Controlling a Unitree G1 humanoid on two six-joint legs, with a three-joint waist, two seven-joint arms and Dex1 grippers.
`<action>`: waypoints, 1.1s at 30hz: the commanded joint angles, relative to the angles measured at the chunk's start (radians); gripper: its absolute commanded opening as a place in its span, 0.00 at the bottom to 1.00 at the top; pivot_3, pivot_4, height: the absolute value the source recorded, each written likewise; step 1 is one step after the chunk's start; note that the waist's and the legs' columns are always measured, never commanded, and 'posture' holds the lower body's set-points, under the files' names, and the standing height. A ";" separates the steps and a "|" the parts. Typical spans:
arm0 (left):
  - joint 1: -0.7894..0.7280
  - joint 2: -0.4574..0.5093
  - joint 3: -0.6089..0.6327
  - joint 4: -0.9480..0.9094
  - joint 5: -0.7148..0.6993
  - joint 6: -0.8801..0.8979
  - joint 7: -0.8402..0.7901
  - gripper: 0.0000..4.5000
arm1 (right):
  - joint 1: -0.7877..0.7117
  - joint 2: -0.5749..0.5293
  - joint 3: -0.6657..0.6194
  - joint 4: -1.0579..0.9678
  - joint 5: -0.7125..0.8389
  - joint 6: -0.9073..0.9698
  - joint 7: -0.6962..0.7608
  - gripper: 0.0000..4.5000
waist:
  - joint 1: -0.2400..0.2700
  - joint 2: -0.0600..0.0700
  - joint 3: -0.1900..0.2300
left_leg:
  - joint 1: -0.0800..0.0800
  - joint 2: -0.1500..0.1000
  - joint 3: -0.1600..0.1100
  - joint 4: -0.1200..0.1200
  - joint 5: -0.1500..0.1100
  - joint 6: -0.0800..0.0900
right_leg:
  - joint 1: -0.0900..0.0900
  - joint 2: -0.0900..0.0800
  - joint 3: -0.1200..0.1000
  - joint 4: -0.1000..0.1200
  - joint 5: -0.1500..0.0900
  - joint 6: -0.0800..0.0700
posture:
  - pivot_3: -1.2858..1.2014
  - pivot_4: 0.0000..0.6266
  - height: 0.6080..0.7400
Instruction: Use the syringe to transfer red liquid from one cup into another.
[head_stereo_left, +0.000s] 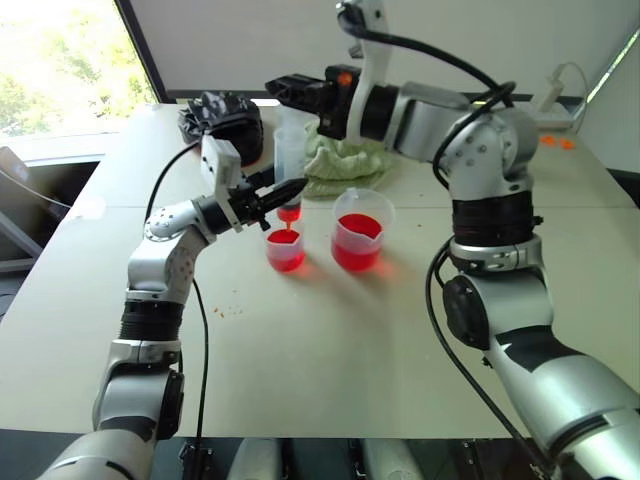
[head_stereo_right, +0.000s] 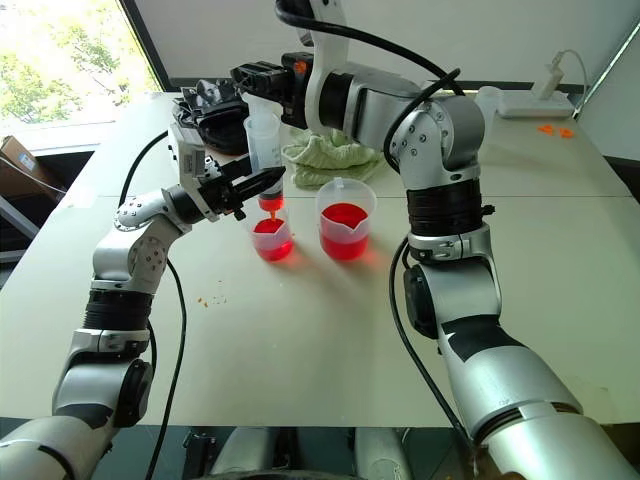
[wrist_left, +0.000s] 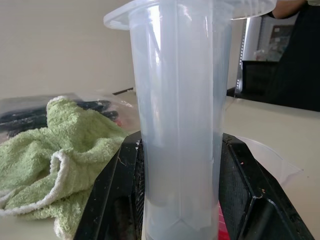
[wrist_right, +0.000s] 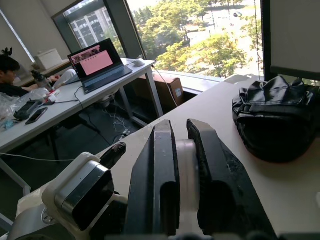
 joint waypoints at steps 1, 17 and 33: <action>-0.009 0.014 0.018 -0.041 -0.008 -0.013 0.006 0.31 | -0.039 0.022 0.001 -0.007 -0.004 -0.001 0.013 0.01 | 0.000 0.000 0.000 | 0.000 0.000 0.000 0.000 0.000 0.000 | 0.000 0.000 0.000 0.000 0.000 0.000 | 0.52 0.24 0.78; -0.032 0.029 0.036 -0.025 -0.014 -0.022 0.024 0.31 | 0.009 0.072 0.026 -0.119 0.000 0.080 0.020 0.01 | 0.000 0.000 0.000 | 0.000 0.000 0.000 0.000 0.000 0.000 | 0.000 0.000 0.000 0.000 0.000 0.000 | 0.52 0.24 0.78; -0.027 0.026 0.037 -0.034 -0.016 -0.016 0.029 0.31 | 0.036 0.093 0.032 -0.149 -0.001 0.108 0.011 0.01 | 0.000 0.000 0.000 | 0.000 0.000 0.000 0.000 0.000 0.000 | 0.000 0.000 0.000 0.000 0.000 0.000 | 0.52 0.24 0.78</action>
